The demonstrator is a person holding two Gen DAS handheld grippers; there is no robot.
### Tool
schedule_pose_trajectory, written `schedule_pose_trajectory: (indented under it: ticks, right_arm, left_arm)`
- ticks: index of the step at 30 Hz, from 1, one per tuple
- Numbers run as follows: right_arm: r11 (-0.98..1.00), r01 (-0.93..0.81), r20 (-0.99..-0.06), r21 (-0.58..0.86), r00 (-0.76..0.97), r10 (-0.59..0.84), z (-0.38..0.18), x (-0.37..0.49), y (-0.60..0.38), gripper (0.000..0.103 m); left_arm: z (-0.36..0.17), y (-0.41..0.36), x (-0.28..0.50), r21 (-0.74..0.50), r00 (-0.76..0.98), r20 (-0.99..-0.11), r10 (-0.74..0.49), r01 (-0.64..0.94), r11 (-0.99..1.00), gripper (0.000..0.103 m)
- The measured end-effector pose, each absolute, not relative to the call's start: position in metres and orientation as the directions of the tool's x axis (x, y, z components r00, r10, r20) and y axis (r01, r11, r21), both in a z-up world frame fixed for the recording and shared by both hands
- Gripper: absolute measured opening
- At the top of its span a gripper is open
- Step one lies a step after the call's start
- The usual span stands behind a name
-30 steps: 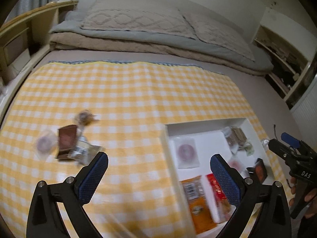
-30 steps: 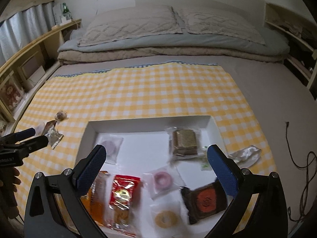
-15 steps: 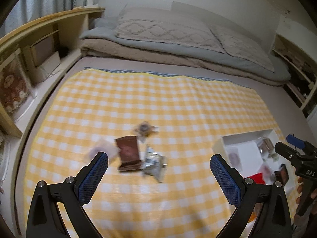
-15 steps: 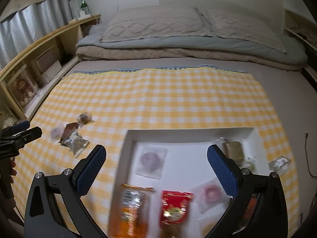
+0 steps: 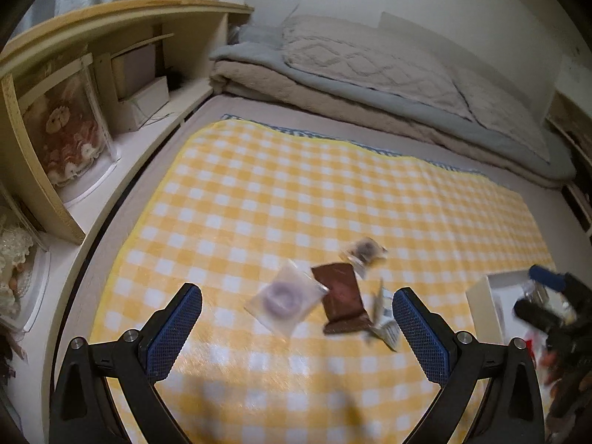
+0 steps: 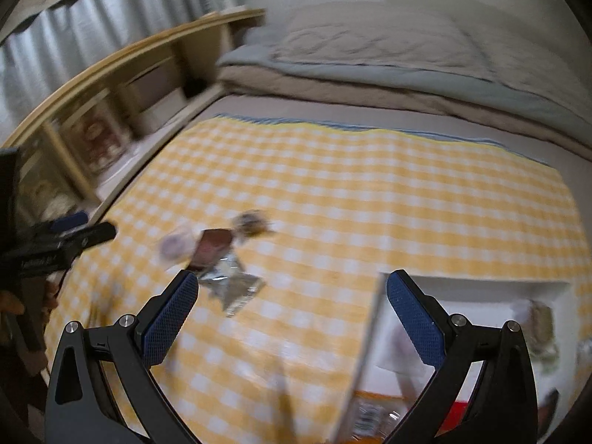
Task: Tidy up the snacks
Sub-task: 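Withdraw both open tools from the tray back toward the snack pile, then grasp the second purple-ring pastry packet with the left tool while the right tool grasps the barcoded silver packet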
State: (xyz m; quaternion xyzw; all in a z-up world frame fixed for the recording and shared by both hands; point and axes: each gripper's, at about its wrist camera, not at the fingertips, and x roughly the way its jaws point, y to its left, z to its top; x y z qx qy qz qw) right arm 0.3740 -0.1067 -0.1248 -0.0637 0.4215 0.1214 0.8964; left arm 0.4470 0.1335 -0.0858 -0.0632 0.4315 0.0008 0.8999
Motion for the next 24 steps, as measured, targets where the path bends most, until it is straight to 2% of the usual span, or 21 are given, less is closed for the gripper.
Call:
schedule_pose_trajectory:
  ticks: [3,10,15,17,19,22,24]
  right_arm:
    - [0.927,-0.374,-0.784,0.000,0.576,0.232,-0.142,0.384,-0.090,0.103]
    - [0.831,-0.553,-0.828,-0.048,0.488,0.277,-0.180,0.402,-0.069,0.103]
    - [0.729,-0.683,-0.857,-0.038,0.398,0.328,-0.204,0.408,-0.052,0.103]
    - [0.675,-0.736,-0.873,-0.054,0.364,0.326,-0.217,0.406,-0.041,0.097]
    - [0.638,-0.769,-0.896,-0.026,0.301,0.327,-0.230,0.412,-0.033,0.081]
    - [0.633,-0.775,-0.920,0.001,0.247,0.304,-0.242,0.425,-0.028,0.072]
    - [0.653,-0.757,-0.913,0.021,0.252,0.322,-0.242,0.435,-0.028,0.071]
  left_arm:
    - [-0.095,0.140,0.457,-0.140,0.631,-0.772,-0.072,-0.058,0.988,0.103]
    - [-0.128,0.149,0.492,-0.243,0.607,-0.775,-0.175,-0.031,0.970,0.103]
    - [-0.154,0.155,0.519,-0.271,0.562,-0.800,-0.209,-0.028,0.962,0.103]
    - [-0.165,0.159,0.528,-0.276,0.538,-0.814,-0.217,-0.030,0.961,0.103]
    - [-0.174,0.161,0.536,-0.284,0.522,-0.823,-0.226,-0.033,0.958,0.103]
    - [-0.183,0.164,0.544,-0.304,0.505,-0.828,-0.243,-0.040,0.952,0.103]
    - [-0.187,0.164,0.550,-0.317,0.500,-0.827,-0.258,-0.035,0.948,0.103]
